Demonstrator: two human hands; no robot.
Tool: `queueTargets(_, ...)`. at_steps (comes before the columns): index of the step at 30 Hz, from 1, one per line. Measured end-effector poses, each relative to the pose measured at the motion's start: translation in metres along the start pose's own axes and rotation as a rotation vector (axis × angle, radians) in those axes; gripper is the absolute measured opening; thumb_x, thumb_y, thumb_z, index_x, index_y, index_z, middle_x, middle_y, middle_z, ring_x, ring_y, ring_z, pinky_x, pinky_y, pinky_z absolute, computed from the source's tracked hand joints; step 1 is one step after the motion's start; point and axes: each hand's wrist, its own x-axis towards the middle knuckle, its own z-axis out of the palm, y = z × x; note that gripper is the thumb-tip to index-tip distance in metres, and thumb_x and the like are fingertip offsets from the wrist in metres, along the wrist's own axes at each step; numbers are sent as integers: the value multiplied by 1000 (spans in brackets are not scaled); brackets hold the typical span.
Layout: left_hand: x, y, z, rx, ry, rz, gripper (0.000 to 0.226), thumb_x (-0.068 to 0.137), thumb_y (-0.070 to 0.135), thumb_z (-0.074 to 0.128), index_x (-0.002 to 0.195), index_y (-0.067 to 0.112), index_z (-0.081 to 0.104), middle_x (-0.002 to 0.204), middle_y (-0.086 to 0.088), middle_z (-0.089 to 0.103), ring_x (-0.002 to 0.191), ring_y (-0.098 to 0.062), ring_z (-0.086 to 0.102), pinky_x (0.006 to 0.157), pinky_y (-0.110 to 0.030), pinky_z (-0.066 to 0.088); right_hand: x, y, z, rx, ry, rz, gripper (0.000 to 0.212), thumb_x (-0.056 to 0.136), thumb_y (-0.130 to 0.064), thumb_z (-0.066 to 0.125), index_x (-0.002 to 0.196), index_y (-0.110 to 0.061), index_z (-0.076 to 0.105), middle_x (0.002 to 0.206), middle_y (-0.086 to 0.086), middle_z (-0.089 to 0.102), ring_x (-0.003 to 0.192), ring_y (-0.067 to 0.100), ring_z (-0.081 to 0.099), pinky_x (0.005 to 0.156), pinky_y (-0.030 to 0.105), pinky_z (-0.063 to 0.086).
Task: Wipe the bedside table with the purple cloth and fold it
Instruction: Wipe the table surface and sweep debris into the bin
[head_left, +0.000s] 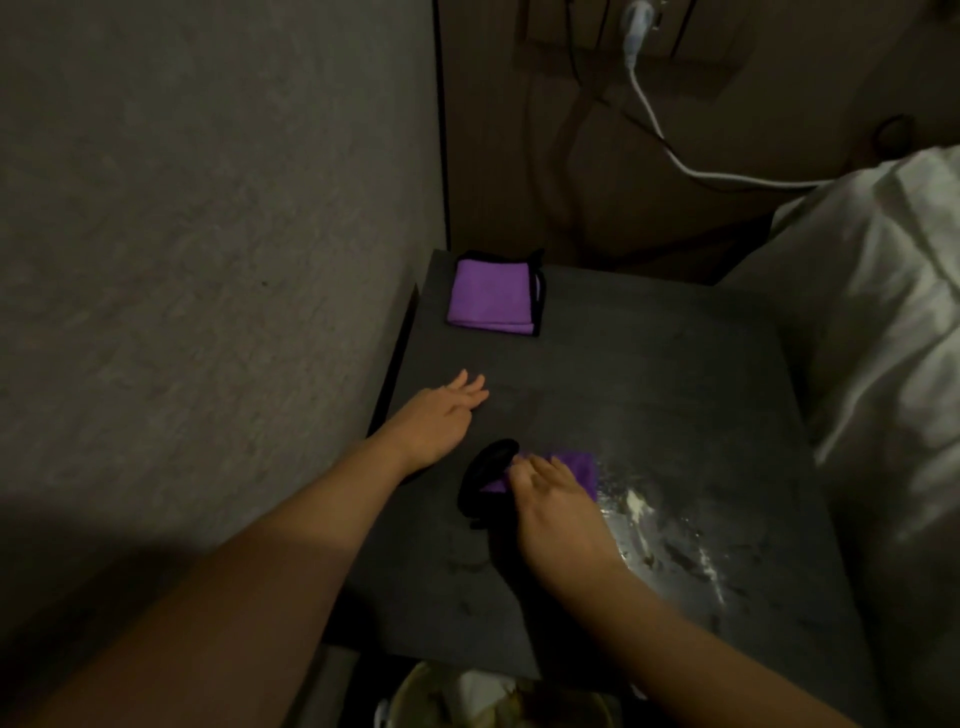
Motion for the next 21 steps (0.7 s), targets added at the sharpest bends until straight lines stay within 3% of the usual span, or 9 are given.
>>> queueTargets(2,0,4,-2,3,6,5,47,94,0,24,140,10,32,155,-3,18,145,-12,8,115,-21,2,18,4,-2,-55,79,31,9,62,-11,55,71,-9,59,66,10,64,62,27,61,70,28,49)
queueTargets(5,-1,7,-4,23,-3,6,48,95,0,24,141,9,29,156,-4,15,145,-13,7,111,-16,1,35,-2,-3,-137,31,94,27,67,-16,32,68,-8,58,66,15,65,62,31,61,73,33,53)
queueTargets(7,-3,6,-4,32,-7,7,48,95,0,24,141,9,29,156,-4,14,145,-13,6,108,-15,2,24,-9,2,-201,-37,68,29,69,-16,33,72,-7,61,72,18,68,69,32,63,80,39,52)
queueTargets(10,-4,4,-3,25,-3,6,48,95,0,24,141,10,28,156,-3,14,145,-12,6,105,-14,-1,1,-8,-1,-208,-62,32,23,69,-16,48,81,-7,65,86,16,71,82,30,66,81,36,52)
queueTargets(12,-4,5,-4,3,8,7,48,95,0,24,141,10,29,156,-3,15,145,-12,7,107,-14,-1,0,-1,-17,-50,-72,96,25,72,-12,62,96,-7,61,102,16,66,95,32,61,78,32,50)
queueTargets(13,-4,6,-4,-2,8,7,47,95,0,24,141,10,29,156,-3,16,145,-12,7,107,-14,0,1,4,-28,40,-65,157,27,77,-10,59,103,-7,57,105,16,63,97,34,59,75,33,47)
queueTargets(16,-4,8,-4,-2,18,7,48,94,-2,25,140,8,30,155,-5,17,145,-13,9,109,-14,0,5,24,-61,336,152,301,20,84,2,50,102,-5,57,85,25,67,76,39,62,55,29,30)
queueTargets(18,-5,7,-4,-15,14,2,49,93,-5,25,140,7,31,155,-6,17,145,-14,8,112,-17,1,9,37,-80,444,345,357,18,87,2,48,99,-5,59,80,24,66,70,34,62,56,30,36)
queueTargets(21,-6,7,-4,-6,4,-5,50,92,-5,26,140,7,29,155,-6,16,146,-14,8,115,-21,3,28,60,-98,445,397,380,19,91,-4,43,104,-8,57,83,17,63,71,29,61,64,39,49)
